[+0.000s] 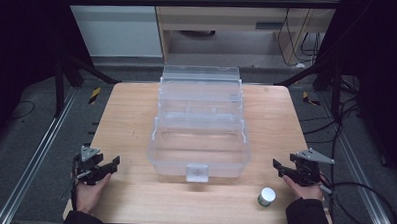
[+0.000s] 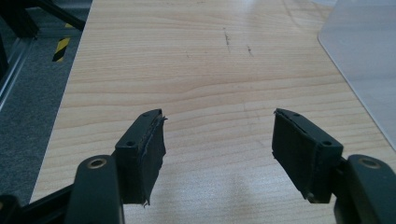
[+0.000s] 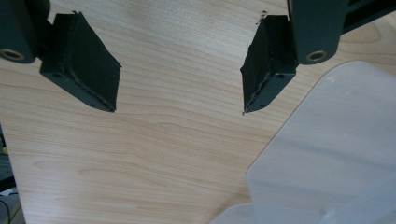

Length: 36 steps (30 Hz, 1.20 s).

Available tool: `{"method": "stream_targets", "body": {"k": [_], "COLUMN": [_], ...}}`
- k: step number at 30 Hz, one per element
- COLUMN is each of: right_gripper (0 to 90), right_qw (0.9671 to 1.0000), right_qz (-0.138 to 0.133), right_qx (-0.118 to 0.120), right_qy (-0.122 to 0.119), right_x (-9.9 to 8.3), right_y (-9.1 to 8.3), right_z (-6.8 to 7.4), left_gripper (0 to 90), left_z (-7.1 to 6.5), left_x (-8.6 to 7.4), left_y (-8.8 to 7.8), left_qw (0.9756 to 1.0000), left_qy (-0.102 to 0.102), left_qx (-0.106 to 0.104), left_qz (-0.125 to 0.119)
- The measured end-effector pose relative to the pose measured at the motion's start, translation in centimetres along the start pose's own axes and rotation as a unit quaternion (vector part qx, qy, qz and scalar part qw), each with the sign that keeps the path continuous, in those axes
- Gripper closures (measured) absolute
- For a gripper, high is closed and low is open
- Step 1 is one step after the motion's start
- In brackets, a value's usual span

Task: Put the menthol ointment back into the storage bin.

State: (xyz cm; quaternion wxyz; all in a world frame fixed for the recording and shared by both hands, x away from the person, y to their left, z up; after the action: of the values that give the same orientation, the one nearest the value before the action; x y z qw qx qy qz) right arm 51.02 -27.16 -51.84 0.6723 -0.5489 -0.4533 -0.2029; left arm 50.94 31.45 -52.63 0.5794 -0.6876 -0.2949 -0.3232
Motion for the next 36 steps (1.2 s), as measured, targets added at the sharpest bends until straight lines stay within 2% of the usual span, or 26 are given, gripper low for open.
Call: {"method": "stream_targets", "body": {"k": [6,7,9,13,17,23,26,28,31,36], "right_gripper": [31.9,31.9,32.4,32.8,32.2,30.4,29.5,29.5,29.2,28.7], "right_qw": [0.9997,0.9996,0.9992,0.9988,0.9976,0.9944,0.9908,0.9894,0.9878,0.9816], "right_qz": [0.018,0.020,0.025,0.031,0.039,0.048,0.069,0.072,0.082,0.103], "right_qx": [0.014,0.014,0.012,0.017,0.028,0.049,0.065,0.062,0.070,0.085], "right_qy": [-0.008,-0.017,-0.028,-0.034,-0.049,-0.081,-0.096,-0.110,-0.113,-0.136], "right_x": [-0.2,-0.1,0.3,1.2,2.1,3.4,3.6,4.0,4.3,4.6], "right_y": [0.1,0.1,-0.2,-0.7,-1.2,-2.2,-2.6,-2.9,-3.3,-3.8], "right_z": [0.4,0.4,0.4,0.7,1.3,2.2,2.5,2.5,2.7,3.3], "left_gripper": [34.3,34.3,34.3,34.3,34.1,34.2,34.1,34.0,33.9,33.9], "left_z": [0.0,0.0,-0.1,-0.3,-0.4,-0.4,-0.4,-0.4,-0.4,-0.3], "left_x": [-0.2,-0.2,-0.2,-0.3,-0.3,-0.5,-0.5,-0.6,-0.5,-0.6], "left_y": [-0.2,-0.2,-0.2,-0.1,0.0,0.1,0.1,0.1,0.2,0.2], "left_qw": [1.0000,1.0000,1.0000,0.9999,0.9999,0.9998,0.9998,0.9997,0.9998,0.9997], "left_qy": [0.000,0.001,0.005,0.008,0.008,0.010,0.010,0.010,0.009,0.011], "left_qx": [0.003,0.003,0.003,0.002,0.000,-0.001,-0.001,-0.001,0.000,0.000], "left_qz": [0.002,0.002,0.003,0.009,0.009,0.018,0.018,0.020,0.020,0.021]}}
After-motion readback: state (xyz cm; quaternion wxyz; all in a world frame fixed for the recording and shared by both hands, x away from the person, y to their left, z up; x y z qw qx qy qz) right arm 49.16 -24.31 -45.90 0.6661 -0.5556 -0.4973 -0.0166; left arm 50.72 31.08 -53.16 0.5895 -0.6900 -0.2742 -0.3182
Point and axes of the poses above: each handheld gripper's, and its own axes: y roughly forward along the jaws, x roughly out of its top, z roughly to its left, the point moved 8 cm from there along y, roughly forward along the jaws, and after that the axes turned 6 degrees about -y, right-handed, at the moved point
